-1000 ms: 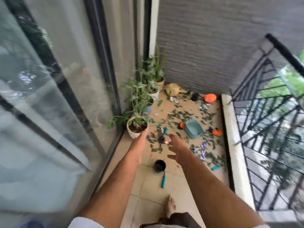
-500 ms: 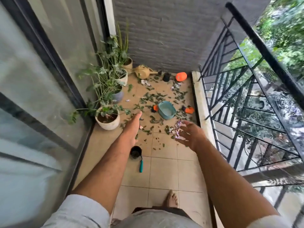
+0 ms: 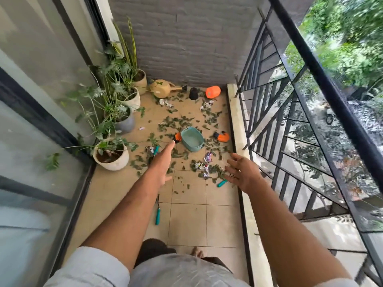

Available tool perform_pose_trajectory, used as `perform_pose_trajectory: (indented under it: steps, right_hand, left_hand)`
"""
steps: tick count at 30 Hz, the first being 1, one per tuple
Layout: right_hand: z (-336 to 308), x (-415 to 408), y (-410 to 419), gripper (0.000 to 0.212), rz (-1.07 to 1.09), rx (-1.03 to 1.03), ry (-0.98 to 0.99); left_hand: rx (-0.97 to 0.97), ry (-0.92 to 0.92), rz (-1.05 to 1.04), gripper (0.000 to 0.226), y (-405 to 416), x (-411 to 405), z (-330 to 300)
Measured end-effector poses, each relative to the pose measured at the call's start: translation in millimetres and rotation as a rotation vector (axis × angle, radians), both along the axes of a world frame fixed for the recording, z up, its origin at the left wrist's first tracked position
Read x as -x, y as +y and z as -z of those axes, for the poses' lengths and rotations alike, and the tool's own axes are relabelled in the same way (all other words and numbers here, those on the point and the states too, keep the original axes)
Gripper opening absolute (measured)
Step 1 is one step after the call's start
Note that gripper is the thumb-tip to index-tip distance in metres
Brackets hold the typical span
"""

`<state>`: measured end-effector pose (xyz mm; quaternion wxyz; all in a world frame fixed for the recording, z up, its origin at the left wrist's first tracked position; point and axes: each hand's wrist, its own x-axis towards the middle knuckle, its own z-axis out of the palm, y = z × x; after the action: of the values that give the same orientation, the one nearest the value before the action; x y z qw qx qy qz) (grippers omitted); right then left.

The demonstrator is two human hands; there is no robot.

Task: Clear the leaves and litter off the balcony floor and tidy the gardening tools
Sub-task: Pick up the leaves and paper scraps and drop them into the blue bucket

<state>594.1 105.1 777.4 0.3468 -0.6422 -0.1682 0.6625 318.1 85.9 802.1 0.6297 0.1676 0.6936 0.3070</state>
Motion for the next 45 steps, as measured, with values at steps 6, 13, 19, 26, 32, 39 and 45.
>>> perform_pose_trajectory:
  steps: [6,13,19,26,32,39,45]
  right_hand:
    - [36,-20,29,0.031,0.056,0.090,0.043]
    - [71,-23,87,0.023,0.072,0.181,-0.101]
    - [136,-29,145,0.022,0.012,0.172,-0.254]
    - [271,-33,182,0.027,-0.307,0.034,-0.474]
    - [432,-47,210,0.035,-0.704,-0.063,-0.766]
    - [626,-69,248,0.057,-0.873,-0.100,-0.808]
    - [743,-53,296,0.069,-1.006,-0.299,-0.945]
  left_hand:
    - [0.084,0.021,0.012,0.087,45,-11,32]
    - [0.144,-0.017,0.034,0.091,129,-28,87]
    - [0.137,0.025,0.071,0.108,191,-44,161]
    - [0.089,0.203,0.164,0.055,215,-63,291]
    - [0.056,0.398,0.349,0.061,229,-89,458]
    - [-0.025,0.621,0.640,0.069,268,-121,656]
    - [-0.203,0.893,1.068,0.092,325,-125,780]
